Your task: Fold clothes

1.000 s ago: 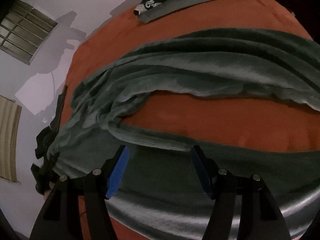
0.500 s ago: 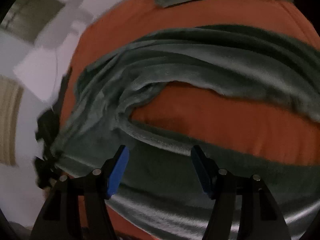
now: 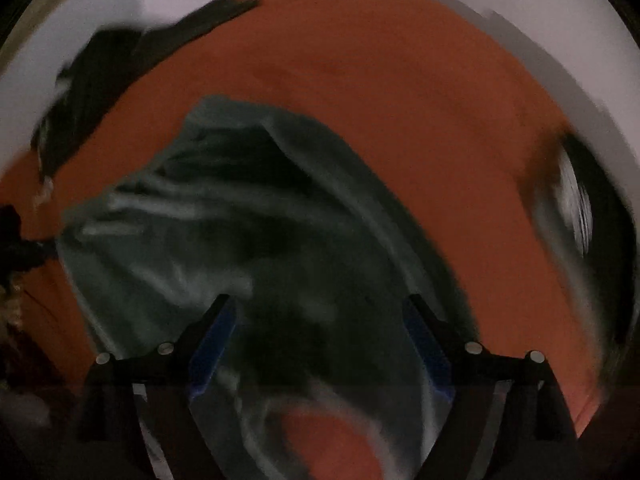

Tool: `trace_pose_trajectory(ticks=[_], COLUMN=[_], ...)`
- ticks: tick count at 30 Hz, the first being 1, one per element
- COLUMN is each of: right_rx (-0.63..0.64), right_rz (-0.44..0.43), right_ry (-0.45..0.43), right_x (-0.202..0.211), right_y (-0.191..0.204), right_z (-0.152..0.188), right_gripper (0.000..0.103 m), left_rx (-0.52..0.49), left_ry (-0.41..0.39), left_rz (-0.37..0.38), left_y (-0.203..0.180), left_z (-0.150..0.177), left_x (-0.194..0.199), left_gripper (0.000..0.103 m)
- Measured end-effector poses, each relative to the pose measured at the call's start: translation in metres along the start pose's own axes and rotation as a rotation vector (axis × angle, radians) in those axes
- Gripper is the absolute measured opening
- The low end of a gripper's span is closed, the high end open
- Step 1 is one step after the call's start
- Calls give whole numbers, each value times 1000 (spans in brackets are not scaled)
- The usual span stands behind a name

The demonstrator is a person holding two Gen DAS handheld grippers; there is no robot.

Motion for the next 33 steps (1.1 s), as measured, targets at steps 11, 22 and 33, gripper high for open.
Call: trace_pose_trajectory(ticks=[11,22,33], right_rx=[314,142,273], right_rz=[9,21,-106], right_ry=[97,62,183], right_x=[-134,-136,-162], right_y=[89,47,92], right_z=[-169,-214,-183], right_gripper=[71,0,20], left_rx=[-111,-88,-55], left_ry=[-16,-67,-47], left_rz=[-53,-137,-82], left_y=[-39,-40,-43], left_z=[-4,2,-3], left_x=[-41,-52,-59], left_gripper=[66,40,54])
Point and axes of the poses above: each gripper's, at about its wrist camera, not at the fingertips, and x roughly against the way its jaws point, y to its left, z to its underside, the point moved 2 cm from there along -x, roughly the way its jaws point, and after that the axes turned 4 degrees about -y, right-handed, at the moved point
